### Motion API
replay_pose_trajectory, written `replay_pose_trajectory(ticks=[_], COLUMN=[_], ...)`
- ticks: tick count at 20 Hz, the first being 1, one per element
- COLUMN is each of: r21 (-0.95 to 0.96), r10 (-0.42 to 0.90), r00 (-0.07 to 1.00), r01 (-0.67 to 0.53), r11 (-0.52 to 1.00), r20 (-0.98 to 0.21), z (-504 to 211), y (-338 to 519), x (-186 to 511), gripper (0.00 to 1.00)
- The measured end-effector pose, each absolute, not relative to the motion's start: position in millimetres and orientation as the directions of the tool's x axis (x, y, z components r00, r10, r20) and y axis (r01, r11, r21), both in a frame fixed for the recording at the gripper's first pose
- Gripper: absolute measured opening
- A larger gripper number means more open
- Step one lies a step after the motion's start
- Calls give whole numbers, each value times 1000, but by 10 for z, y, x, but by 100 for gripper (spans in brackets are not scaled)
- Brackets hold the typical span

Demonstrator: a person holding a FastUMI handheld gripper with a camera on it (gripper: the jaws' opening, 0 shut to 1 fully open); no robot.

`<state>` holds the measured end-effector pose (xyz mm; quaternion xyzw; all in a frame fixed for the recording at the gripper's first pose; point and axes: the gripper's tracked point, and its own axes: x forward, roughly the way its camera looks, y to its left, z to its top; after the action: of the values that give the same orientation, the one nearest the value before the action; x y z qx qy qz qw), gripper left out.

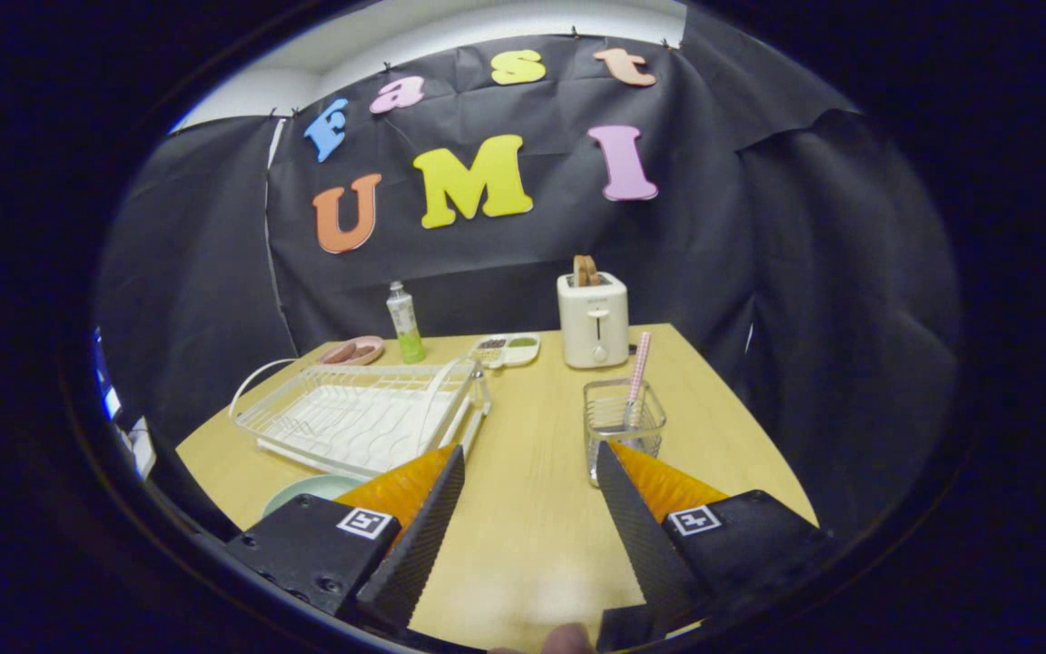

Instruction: Take the plate from the dish rack, then take the spoon from the basket and place it into the plate.

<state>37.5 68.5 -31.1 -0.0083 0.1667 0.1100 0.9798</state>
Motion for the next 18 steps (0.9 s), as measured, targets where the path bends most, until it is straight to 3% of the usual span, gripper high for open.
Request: replay_pose_trajectory(ticks=[8,18], r21=[-8,81], r10=[149,233], r00=[957,879], r01=[-156,-220], r11=[988,972], r20=[-249,-415], z=[32,-493], y=[233,180], x=[940,2240], gripper=[95,93])
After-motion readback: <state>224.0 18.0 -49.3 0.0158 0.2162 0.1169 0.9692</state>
